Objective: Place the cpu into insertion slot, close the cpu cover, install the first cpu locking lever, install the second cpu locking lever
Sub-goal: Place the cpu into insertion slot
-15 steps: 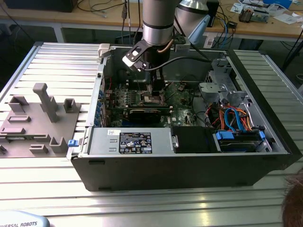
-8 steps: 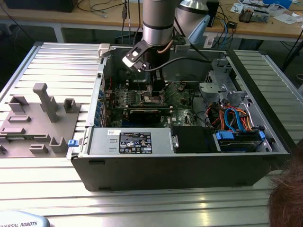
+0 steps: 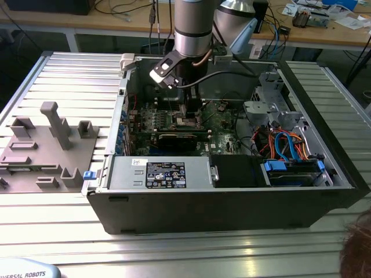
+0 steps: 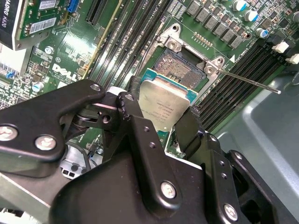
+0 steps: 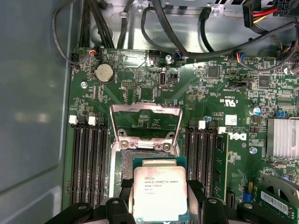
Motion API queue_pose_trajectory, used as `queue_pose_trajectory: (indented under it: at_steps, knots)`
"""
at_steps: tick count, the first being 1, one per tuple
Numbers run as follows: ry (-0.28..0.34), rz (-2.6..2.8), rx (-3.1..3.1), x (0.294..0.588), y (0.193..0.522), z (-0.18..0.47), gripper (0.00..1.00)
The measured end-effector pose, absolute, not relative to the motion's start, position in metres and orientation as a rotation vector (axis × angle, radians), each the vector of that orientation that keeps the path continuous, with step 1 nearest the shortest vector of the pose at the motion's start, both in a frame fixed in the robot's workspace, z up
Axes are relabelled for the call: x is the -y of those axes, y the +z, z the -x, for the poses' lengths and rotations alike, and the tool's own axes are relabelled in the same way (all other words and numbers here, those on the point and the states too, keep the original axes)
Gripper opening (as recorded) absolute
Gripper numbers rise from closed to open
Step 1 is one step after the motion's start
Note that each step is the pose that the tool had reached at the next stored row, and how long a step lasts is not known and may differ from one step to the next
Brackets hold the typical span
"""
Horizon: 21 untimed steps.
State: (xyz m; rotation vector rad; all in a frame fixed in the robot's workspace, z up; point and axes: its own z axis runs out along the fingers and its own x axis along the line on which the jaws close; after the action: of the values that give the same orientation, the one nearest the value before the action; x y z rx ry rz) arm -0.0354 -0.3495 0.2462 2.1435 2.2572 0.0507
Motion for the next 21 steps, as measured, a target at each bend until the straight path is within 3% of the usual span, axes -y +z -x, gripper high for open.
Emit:
queue_pose_trajectory:
  at_steps: [21]
  knots:
    - [0.05, -2.175, -2.226, 0.3495, 0.2408, 0.0363, 0.55]
